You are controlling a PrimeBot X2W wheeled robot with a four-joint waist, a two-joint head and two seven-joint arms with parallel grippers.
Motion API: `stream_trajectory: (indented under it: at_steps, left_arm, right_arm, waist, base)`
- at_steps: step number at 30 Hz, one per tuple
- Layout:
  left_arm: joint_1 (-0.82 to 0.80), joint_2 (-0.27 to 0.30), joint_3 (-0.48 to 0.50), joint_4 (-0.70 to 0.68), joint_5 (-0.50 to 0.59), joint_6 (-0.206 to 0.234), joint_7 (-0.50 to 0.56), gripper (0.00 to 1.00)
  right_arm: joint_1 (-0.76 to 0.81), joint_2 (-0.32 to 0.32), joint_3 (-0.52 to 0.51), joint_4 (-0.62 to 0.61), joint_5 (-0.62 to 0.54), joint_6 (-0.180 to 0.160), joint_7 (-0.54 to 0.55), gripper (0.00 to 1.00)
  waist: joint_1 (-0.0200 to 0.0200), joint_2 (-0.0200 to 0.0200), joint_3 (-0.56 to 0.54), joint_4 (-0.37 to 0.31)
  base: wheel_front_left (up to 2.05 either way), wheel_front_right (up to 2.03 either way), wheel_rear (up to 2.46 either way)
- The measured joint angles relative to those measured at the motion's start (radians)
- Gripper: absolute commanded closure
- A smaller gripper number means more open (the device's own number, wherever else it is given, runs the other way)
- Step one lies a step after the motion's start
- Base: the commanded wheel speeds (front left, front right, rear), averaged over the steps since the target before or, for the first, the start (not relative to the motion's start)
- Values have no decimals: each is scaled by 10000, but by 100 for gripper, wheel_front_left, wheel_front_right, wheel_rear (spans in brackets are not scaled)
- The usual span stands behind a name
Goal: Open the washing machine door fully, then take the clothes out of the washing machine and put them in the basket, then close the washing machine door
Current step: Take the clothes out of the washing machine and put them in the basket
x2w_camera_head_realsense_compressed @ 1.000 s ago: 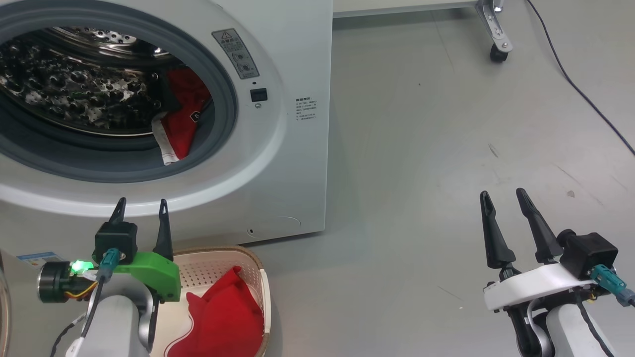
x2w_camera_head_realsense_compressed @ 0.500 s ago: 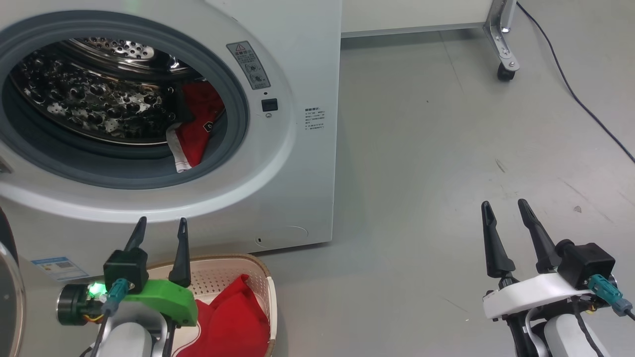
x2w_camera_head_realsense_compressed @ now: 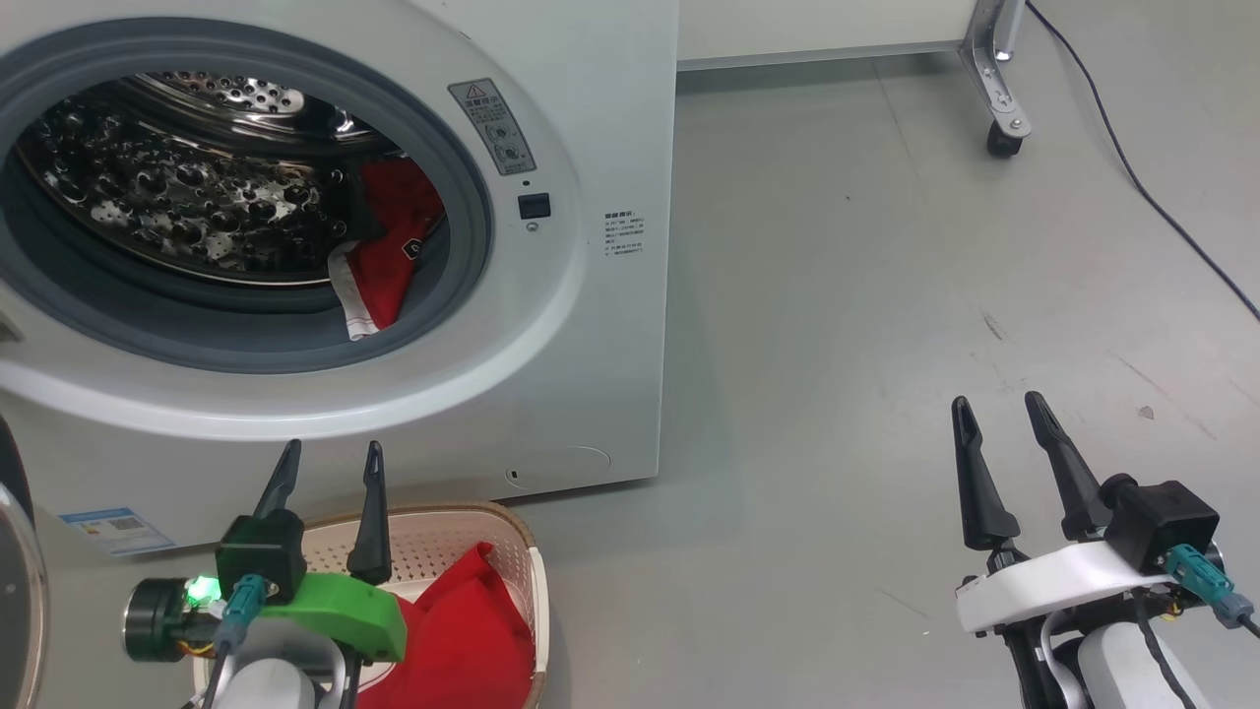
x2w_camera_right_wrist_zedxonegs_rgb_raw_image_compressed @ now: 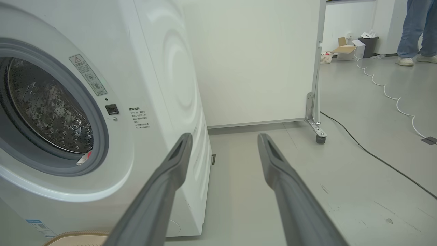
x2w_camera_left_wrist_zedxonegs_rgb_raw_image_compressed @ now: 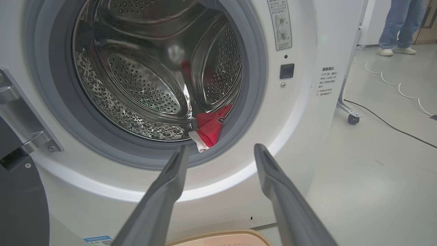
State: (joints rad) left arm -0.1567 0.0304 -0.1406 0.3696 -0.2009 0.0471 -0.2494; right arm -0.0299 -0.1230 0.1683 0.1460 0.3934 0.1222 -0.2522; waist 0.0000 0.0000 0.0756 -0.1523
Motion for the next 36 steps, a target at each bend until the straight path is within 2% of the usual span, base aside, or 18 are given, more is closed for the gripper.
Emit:
stream_trajectory:
  at_steps: [26,36]
  left_arm:
    - [393,27,-309,-658,33,286,0,0]
    - [433,31,-226,-976,86,407,0,0]
  right_arm:
    - [6,2,27,-56,0,0,0,0]
    - [4,8,366,-226,0,0,0,0]
  waist:
    - [0,0,130,-77]
    - [0,0,653,-255]
  base:
    - [0,0,0]
    - [0,0,0]
